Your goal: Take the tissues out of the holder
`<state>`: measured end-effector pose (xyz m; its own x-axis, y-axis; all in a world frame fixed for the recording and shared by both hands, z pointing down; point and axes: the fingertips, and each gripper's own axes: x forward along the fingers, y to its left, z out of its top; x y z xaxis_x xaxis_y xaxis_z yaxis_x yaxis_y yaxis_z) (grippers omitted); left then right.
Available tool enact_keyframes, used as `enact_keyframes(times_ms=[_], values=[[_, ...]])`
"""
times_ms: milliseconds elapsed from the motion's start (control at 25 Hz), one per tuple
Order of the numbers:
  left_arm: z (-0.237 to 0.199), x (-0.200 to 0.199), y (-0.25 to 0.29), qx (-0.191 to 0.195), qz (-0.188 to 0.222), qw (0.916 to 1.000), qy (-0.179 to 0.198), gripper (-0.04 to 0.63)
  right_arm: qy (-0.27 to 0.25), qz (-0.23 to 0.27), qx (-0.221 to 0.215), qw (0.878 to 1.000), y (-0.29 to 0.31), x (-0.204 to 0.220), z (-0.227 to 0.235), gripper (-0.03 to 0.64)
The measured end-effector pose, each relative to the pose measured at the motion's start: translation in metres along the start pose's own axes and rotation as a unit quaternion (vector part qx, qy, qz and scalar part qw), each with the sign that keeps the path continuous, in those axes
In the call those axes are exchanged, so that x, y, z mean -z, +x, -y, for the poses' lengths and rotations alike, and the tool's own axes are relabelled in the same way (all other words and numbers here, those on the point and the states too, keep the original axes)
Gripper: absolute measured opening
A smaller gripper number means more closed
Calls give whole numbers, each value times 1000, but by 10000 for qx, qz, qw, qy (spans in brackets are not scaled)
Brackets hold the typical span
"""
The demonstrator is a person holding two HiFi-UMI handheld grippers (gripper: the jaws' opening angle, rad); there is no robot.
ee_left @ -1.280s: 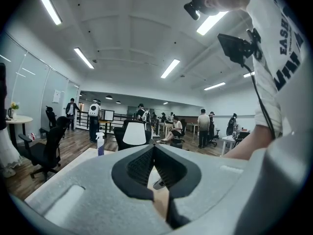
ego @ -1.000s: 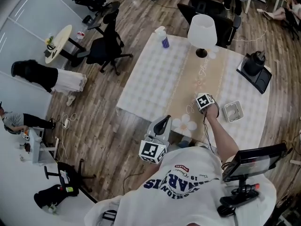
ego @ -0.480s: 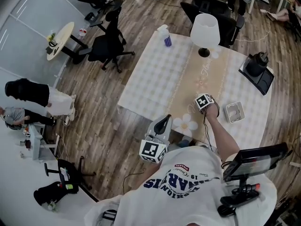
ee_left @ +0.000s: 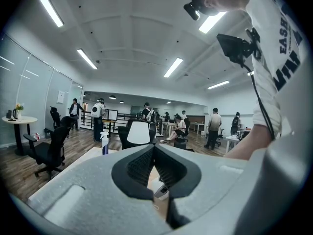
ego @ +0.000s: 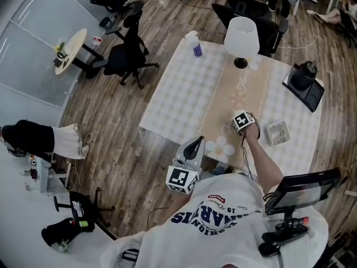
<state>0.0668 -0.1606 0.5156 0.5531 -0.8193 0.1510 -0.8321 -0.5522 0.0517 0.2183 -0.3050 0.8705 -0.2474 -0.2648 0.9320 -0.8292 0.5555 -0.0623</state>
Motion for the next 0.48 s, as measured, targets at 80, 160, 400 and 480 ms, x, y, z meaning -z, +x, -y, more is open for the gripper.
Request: enact_keyframes(times_ms=[80,160,400,480], values=[[-1,-1,1,13,5,10000,8,3,72,164,-45,9998,-9,-8,1,417],[-2,-1,4,39,16,10000,18,5,211,407,-97,9989,-16,-16,3,420],[1,-5,19,266,71,9996,79,5,523,1096,-197,9924,-65,-41,5,422],[5,-8,25,383,93,9992,93,5,571,1458,-145,9876,-95,-55,5,422]])
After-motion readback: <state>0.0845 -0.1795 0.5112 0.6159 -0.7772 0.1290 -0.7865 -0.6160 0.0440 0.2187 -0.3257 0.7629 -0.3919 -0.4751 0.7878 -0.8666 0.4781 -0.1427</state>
